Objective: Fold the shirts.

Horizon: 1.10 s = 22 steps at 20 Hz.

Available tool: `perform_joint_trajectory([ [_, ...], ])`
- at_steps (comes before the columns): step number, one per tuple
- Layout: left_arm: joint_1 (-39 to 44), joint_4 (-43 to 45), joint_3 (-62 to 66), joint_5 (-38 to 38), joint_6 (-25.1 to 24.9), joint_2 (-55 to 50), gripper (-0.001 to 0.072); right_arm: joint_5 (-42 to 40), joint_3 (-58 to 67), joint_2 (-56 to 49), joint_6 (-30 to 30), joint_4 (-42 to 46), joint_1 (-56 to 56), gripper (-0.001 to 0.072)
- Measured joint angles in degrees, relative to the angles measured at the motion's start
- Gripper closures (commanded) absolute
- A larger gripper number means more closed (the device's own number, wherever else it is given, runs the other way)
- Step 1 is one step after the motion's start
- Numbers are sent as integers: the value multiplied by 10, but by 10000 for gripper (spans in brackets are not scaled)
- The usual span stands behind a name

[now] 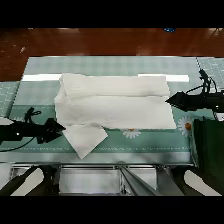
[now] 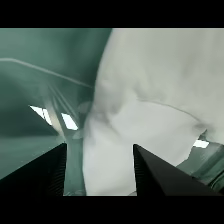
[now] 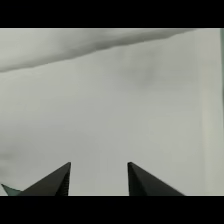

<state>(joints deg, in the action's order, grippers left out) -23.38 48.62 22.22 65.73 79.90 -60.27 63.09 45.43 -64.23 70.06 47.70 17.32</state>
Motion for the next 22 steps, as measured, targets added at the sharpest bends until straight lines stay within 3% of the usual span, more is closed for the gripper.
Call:
perform_joint_trajectory([
  [2,40,-30,-26,-23,-2,0,209,4,-9,7,7,-27,14,299],
  [3,63,-39,-33,-40,-1,-2,417,3,-12,10,12,-46,27,300],
  [4,83,-41,-39,-60,1,-5,700,6,-15,12,13,-63,47,299],
  [6,108,-43,-41,-88,3,-8,695,22,-17,14,16,-67,96,300],
  [10,129,-45,-28,-109,5,-11,695,88,-57,16,64,61,161,300],
  [14,134,-42,-17,-117,6,-12,695,101,-109,7,99,125,179,300],
  [18,136,-42,-14,-111,2,-12,695,85,-127,-23,102,115,183,300],
  [22,137,-43,-13,-103,1,-12,695,54,-130,-67,81,48,179,306],
])
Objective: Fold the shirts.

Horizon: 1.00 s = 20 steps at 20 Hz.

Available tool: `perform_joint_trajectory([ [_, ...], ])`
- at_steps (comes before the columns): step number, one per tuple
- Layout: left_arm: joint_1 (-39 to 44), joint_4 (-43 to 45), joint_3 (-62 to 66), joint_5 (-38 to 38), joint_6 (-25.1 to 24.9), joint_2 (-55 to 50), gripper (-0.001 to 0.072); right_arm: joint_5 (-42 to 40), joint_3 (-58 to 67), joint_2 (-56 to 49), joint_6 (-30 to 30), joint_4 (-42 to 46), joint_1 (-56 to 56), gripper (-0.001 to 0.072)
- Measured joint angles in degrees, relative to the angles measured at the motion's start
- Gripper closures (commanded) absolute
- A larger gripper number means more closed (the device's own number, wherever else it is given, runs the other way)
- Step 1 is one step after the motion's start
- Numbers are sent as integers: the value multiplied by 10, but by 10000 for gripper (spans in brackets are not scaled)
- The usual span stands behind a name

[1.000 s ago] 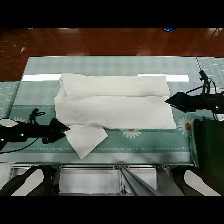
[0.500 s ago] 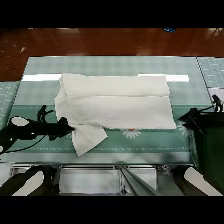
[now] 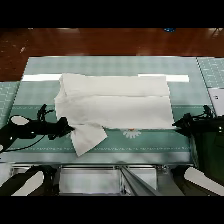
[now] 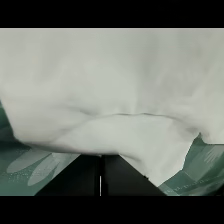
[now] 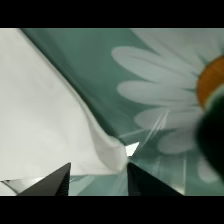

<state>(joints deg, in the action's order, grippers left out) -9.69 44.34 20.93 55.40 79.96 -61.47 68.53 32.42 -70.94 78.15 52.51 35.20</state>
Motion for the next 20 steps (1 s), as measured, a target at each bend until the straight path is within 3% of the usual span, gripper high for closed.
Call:
perform_joint_trajectory([
  [1,0,0,0,0,0,0,695,-12,2,-10,-5,-19,-10,318],
  [2,0,0,0,1,0,0,695,-25,7,-21,-10,-33,-26,456],
  [3,0,-1,0,3,0,0,695,-42,14,-30,-15,-39,-44,650],
  [4,0,-2,1,9,0,1,695,-57,24,-37,-21,-37,-62,685],
  [8,-11,-1,34,45,-13,7,695,-37,87,-40,-51,-43,-99,686],
  [13,-19,-3,165,65,-19,-11,695,-9,191,-45,-64,-43,-111,686],
  [20,-10,-7,420,56,14,-183,695,-19,352,-139,-66,-82,-146,685],
])
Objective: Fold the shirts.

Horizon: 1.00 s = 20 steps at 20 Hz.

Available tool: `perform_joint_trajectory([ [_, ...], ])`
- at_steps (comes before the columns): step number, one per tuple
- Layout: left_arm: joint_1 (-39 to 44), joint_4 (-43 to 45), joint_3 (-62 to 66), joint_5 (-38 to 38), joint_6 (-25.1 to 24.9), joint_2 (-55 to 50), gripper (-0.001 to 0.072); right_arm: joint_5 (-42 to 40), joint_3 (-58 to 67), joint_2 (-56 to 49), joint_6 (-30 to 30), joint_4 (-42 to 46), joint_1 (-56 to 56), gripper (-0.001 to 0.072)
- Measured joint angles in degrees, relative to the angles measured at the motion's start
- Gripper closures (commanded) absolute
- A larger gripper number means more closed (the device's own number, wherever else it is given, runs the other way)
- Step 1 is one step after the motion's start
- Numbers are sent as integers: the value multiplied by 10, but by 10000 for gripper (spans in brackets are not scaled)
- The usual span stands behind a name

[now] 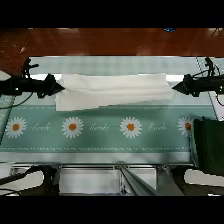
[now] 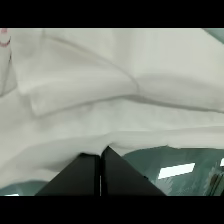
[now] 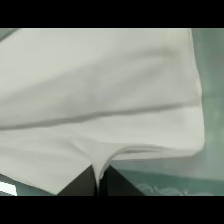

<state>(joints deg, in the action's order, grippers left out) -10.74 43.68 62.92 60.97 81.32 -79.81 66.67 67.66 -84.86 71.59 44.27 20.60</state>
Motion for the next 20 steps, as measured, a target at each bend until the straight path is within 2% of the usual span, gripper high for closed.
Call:
perform_joint_trajectory([
  [7,27,0,222,21,39,-199,695,-37,155,-152,43,-17,-37,686],
  [13,32,0,302,29,51,-286,693,-49,228,-233,63,-27,-46,684],
  [14,32,0,306,29,51,-295,593,-53,232,-240,64,-29,-46,555],
  [15,32,0,309,29,51,-301,274,-59,235,-244,65,-30,-46,313],
  [16,32,0,312,30,51,-306,200,-66,237,-247,66,-34,-47,298],
  [20,7,26,350,87,54,-309,200,-42,267,-249,68,-31,-26,299],
])
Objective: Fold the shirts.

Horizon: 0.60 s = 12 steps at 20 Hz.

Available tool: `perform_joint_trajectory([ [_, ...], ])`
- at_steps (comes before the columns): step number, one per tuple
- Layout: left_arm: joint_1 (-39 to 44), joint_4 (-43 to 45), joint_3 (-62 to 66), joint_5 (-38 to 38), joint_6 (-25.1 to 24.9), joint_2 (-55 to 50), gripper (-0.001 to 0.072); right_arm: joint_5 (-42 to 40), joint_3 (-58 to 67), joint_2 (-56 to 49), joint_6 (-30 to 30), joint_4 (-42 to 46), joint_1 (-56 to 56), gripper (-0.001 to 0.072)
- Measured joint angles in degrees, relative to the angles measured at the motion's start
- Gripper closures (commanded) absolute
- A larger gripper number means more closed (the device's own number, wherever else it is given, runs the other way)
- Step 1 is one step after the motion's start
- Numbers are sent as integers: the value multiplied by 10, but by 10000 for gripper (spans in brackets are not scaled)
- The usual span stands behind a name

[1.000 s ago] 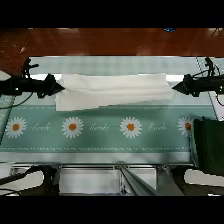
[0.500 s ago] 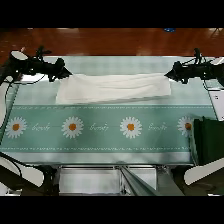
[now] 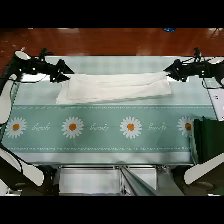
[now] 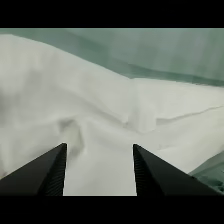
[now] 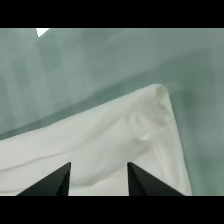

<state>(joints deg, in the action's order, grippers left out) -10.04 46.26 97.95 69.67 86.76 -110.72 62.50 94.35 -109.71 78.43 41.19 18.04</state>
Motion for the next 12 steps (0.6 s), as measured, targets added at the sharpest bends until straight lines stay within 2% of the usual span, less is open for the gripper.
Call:
perform_joint_trajectory([
  [3,-41,72,29,63,17,40,200,42,20,29,10,31,48,299],
  [6,-67,146,9,76,22,128,200,56,8,66,33,97,89,299],
  [9,-53,190,-100,10,24,261,200,30,-43,85,50,131,100,299],
  [12,-1,203,-266,-102,25,407,200,-2,-87,78,52,113,83,299],
])
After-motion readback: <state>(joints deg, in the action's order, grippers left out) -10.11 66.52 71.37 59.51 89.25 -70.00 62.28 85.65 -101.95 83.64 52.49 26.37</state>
